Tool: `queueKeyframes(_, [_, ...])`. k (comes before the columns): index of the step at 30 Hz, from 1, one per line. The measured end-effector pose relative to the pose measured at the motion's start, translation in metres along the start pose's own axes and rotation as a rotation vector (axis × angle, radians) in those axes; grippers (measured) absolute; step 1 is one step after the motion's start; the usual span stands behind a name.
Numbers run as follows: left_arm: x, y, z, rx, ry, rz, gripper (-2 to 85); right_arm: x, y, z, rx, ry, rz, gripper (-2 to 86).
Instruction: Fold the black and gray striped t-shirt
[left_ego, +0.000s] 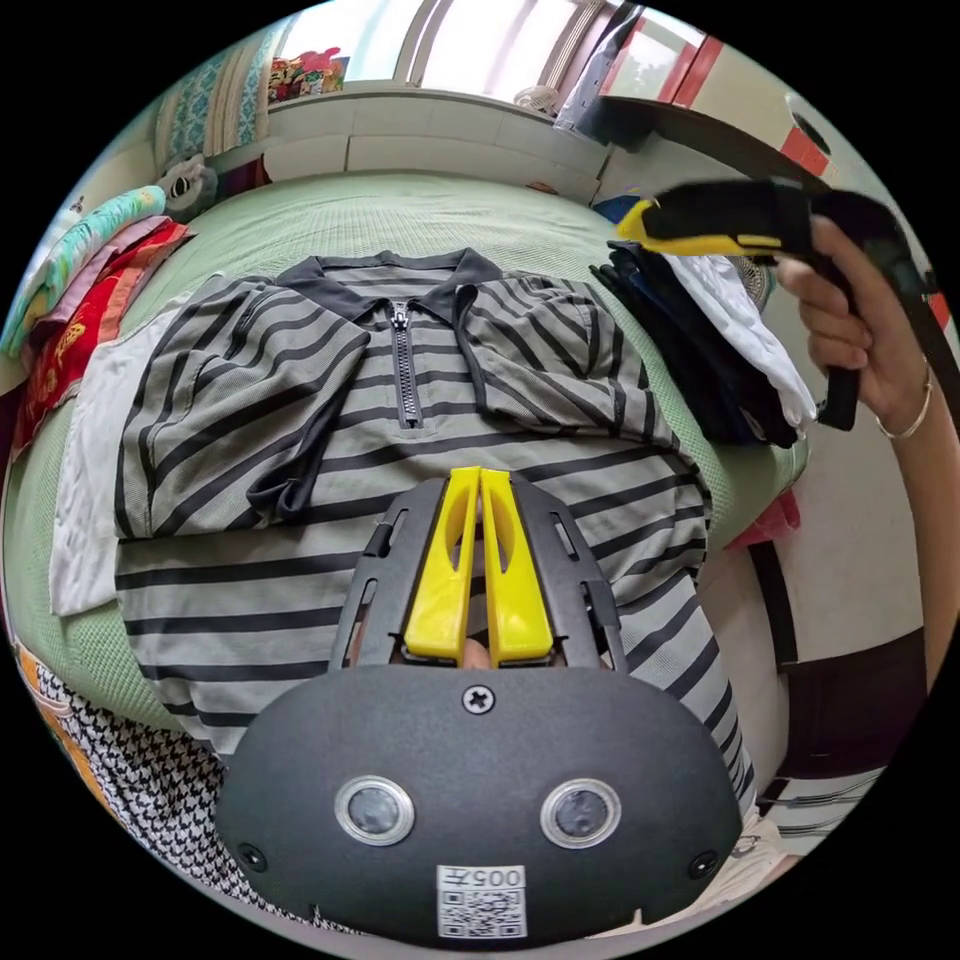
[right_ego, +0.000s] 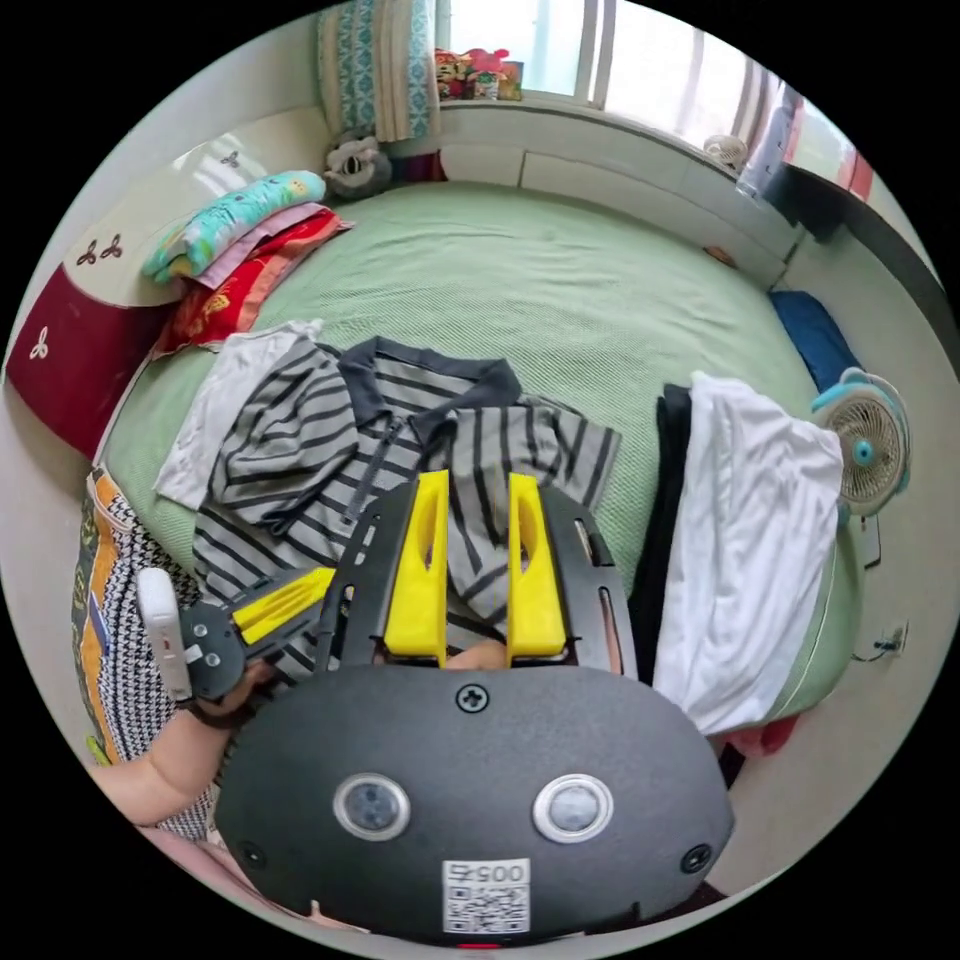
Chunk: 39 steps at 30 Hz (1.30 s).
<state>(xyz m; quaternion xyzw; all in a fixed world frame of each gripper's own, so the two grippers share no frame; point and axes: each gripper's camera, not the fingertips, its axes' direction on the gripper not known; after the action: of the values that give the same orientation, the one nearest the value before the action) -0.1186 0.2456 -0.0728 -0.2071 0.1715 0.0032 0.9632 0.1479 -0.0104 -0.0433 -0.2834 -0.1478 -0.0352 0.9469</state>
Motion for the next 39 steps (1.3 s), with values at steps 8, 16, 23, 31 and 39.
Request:
queueKeyframes(8, [-0.002, 0.000, 0.002, -0.021, 0.012, 0.011, -0.7, 0.044, 0.037, 0.074, -0.174, -0.090, 0.181, 9.8])
queueKeyframes(16, [-0.005, 0.001, 0.002, -0.040, 0.006, 0.017, -0.7, 0.027, 0.038, 0.102, -0.270, 0.124, 0.063, 3.7])
queueKeyframes(23, [-0.013, 0.000, 0.000, -0.047, 0.016, 0.032, -0.7, 0.039, 0.027, 0.092, -0.334, 0.159, -0.007, 7.2])
queueKeyframes(31, [-0.028, 0.000, -0.008, -0.056, 0.037, 0.018, -0.6, 0.073, -0.048, 0.084, -0.106, 0.074, 0.180, 11.1])
queueKeyframes(39, [-0.047, -0.001, -0.018, -0.045, 0.060, -0.001, -0.6, 0.121, -0.095, 0.150, -0.170, 0.051, 0.411, 10.0])
